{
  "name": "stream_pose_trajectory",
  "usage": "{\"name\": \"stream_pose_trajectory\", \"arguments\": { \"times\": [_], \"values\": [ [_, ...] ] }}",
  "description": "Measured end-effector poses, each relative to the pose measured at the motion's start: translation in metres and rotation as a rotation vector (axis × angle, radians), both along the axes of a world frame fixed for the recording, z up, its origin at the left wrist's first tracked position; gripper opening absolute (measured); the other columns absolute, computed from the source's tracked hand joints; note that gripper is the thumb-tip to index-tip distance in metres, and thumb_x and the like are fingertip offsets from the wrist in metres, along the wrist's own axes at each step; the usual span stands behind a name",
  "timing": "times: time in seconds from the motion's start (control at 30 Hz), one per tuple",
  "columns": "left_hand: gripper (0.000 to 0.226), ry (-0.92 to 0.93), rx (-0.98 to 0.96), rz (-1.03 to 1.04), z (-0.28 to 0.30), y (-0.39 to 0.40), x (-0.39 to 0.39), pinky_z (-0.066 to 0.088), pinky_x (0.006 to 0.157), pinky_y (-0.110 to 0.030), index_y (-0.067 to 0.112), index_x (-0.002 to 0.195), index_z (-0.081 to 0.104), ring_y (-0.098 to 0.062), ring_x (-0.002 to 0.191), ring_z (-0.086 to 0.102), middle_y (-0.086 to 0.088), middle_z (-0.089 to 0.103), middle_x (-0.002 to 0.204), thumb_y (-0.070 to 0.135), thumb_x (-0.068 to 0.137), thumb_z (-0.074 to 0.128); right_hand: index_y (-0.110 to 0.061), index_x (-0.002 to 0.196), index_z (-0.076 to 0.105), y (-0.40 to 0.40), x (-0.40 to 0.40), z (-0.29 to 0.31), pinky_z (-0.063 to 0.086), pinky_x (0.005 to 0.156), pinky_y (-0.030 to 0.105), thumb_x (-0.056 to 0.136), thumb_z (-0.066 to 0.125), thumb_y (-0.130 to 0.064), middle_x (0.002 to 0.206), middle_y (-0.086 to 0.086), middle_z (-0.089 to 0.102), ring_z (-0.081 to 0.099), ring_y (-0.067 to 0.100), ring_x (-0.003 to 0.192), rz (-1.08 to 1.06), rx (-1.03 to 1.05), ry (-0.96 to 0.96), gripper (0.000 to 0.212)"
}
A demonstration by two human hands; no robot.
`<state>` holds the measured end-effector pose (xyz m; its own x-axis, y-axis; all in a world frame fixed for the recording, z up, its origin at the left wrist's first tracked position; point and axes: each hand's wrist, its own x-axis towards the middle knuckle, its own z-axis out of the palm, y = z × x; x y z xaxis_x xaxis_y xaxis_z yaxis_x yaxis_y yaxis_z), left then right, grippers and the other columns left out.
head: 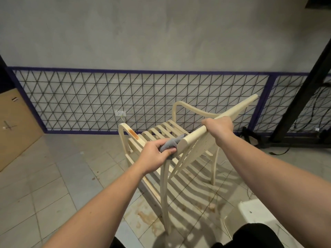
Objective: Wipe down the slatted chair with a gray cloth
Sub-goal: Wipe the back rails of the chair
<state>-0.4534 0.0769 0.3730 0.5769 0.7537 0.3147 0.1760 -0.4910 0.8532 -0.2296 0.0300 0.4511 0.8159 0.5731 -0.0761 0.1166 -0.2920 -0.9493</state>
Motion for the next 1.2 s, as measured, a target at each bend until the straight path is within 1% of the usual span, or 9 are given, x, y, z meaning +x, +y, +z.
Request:
{"name": "stream_pose_trajectory", "arguments": {
  "times": [0.17, 0.3, 0.43, 0.5, 0.77, 0.87, 0.93, 1.07, 1.2],
  "values": [
    [0.029, -0.028, 0.036, -0.002, -0.002, -0.014, 0.031, 0.057, 0.085, -0.028, 0.036, 0.108, 0.077, -0.002, 0.097, 0.07, 0.021, 0.076, 0.099, 0.019, 0.085, 0.075, -0.002, 0.092, 0.06, -0.007, 0.03, 0.008, 0.055, 0.073, 0.036, 0.071, 0.078, -0.014, 0.089, 0.006, 0.06, 0.061, 0.021, 0.085, 0.048, -0.056, -0.048, 0.03],
    [0.031, -0.037, 0.041, -0.052, 0.0, -0.025, 0.059, 0.052, 0.079, -0.013, 0.03, 0.114, 0.077, 0.001, 0.098, 0.069, 0.019, 0.076, 0.102, 0.015, 0.087, 0.076, -0.002, 0.093, 0.06, -0.006, 0.064, 0.012, 0.05, 0.061, 0.031, 0.069, 0.078, -0.014, 0.096, 0.01, 0.061, 0.06, 0.021, 0.081, 0.121, -0.125, -0.072, 0.033],
    [0.031, -0.004, 0.04, -0.085, 0.002, -0.026, 0.078, 0.054, 0.091, -0.026, 0.031, 0.116, 0.075, 0.0, 0.102, 0.067, 0.021, 0.075, 0.105, 0.019, 0.088, 0.074, 0.001, 0.101, 0.059, -0.005, 0.091, 0.013, 0.053, 0.071, 0.033, 0.071, 0.075, -0.009, 0.094, 0.008, 0.06, 0.058, 0.018, 0.08, 0.194, -0.169, -0.096, 0.036],
    [0.027, -0.035, 0.002, -0.065, 0.001, -0.022, 0.082, 0.055, 0.09, -0.032, 0.027, 0.113, 0.076, -0.006, 0.1, 0.068, 0.016, 0.076, 0.102, 0.017, 0.088, 0.072, -0.001, 0.104, 0.057, -0.003, 0.101, 0.014, 0.05, 0.064, 0.029, 0.073, 0.073, -0.009, 0.093, 0.007, 0.058, 0.056, 0.015, 0.078, 0.229, -0.189, -0.102, 0.036],
    [0.016, -0.024, -0.027, 0.034, 0.006, 0.0, 0.071, 0.056, 0.072, -0.027, 0.016, 0.104, 0.076, -0.014, 0.082, 0.068, 0.0, 0.076, 0.09, 0.008, 0.09, 0.071, -0.004, 0.116, 0.057, 0.009, 0.136, 0.016, 0.052, 0.074, 0.032, 0.074, 0.073, -0.016, 0.113, 0.012, 0.061, 0.059, 0.021, 0.091, 0.296, -0.278, -0.161, 0.047],
    [0.015, 0.016, -0.043, 0.077, 0.009, 0.013, 0.059, 0.058, 0.066, -0.028, 0.019, 0.103, 0.075, -0.012, 0.074, 0.07, 0.003, 0.075, 0.085, 0.01, 0.092, 0.07, -0.007, 0.126, 0.053, 0.008, 0.139, 0.014, 0.054, 0.09, 0.043, 0.08, 0.072, -0.024, 0.116, 0.011, 0.06, 0.061, 0.027, 0.102, 0.331, -0.297, -0.169, 0.052],
    [0.014, 0.035, -0.059, 0.116, 0.009, 0.02, 0.046, 0.053, 0.062, -0.02, 0.022, 0.1, 0.074, -0.007, 0.067, 0.068, 0.01, 0.073, 0.079, 0.011, 0.092, 0.069, -0.012, 0.13, 0.052, 0.003, 0.134, 0.009, 0.054, 0.094, 0.047, 0.084, 0.069, -0.03, 0.117, 0.009, 0.062, 0.062, 0.028, 0.105, 0.322, -0.249, -0.169, 0.052],
    [0.005, 0.054, -0.097, 0.298, -0.006, 0.029, 0.018, 0.046, 0.061, -0.015, 0.018, 0.094, 0.072, 0.001, 0.068, 0.065, 0.005, 0.072, 0.08, 0.019, 0.095, 0.067, -0.021, 0.133, 0.056, -0.03, 0.097, -0.01, 0.056, 0.076, 0.033, 0.087, 0.061, -0.046, 0.114, -0.002, 0.066, 0.065, 0.018, 0.098, 0.216, 0.072, -0.056, 0.052],
    [0.014, -0.031, -0.439, 0.549, -0.058, 0.031, -0.008, 0.057, 0.082, -0.039, 0.022, 0.09, 0.068, -0.024, 0.09, 0.069, -0.003, 0.072, 0.088, 0.034, 0.095, 0.064, -0.03, 0.118, 0.061, -0.086, 0.017, -0.072, 0.052, 0.089, 0.034, 0.101, 0.041, -0.049, 0.117, -0.006, 0.064, 0.06, 0.012, 0.112, 0.075, 0.407, 0.192, 0.032]
  ]
}}
